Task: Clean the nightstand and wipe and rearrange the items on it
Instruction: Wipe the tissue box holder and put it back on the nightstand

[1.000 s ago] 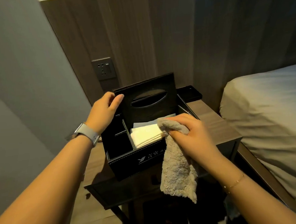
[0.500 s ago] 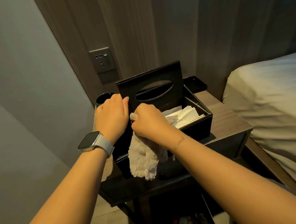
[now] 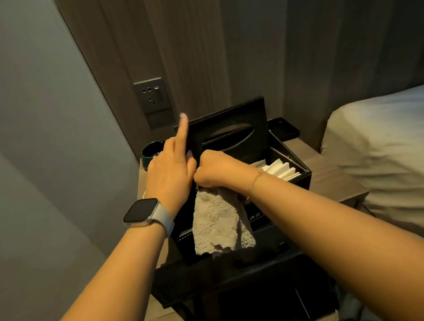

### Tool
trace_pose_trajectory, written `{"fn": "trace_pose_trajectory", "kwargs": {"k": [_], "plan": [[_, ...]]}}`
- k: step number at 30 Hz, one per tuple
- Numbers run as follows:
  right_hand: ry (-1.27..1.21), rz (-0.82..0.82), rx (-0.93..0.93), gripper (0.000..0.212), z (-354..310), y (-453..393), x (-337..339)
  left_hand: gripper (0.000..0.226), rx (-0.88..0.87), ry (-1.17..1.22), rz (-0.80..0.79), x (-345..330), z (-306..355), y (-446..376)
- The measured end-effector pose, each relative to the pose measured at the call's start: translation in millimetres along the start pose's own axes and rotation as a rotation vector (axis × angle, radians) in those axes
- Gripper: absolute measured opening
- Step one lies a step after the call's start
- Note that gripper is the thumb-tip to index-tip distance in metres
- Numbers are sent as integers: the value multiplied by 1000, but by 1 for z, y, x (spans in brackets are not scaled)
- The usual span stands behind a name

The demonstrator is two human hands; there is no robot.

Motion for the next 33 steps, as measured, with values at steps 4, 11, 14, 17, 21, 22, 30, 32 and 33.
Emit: {"fn": "trace_pose_trajectory", "kwargs": {"k": [4,11,14,17,21,22,30,32,33], "plan": [[224,43,131,30,-17,31,-5,69,41,-64,-7,-4,-5,-4],[555,-189,307,29,-26,73,-9,70,86,-27,-32,-4,-7,-4],[435,-113,321,18,-17,81,11,69,100,-31,-42,-2,-5,-3],[340,158,221,20,-6,76,28,68,110,-33,-54,-1,-5,-4],[504,242,293,14,-28,89,-21,67,125,-26,-61,-1,-4,-3],[546,269,336,15,-30,100,-29,67,129,-23,-60,-1,-4,-3],[378,417,419,23,-17,106,-22,64,140,-22,-94,-4,-2,-6],[397,356,463,28,-16,112,-34,63,158,10,-134,-6,-3,-8],[346,302,469,31,-9,115,-29,63,172,26,-144,-7,-4,-9]]}}
Point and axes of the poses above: each hand's wrist, its own y-axis away from the middle knuckle, its own x-axis out of the back of the hand, z = x × y, the point moved 9 cm from there along -y, towards the middle knuckle, and after that the axes turned 6 degrees about -z, right-handed, at the moved point
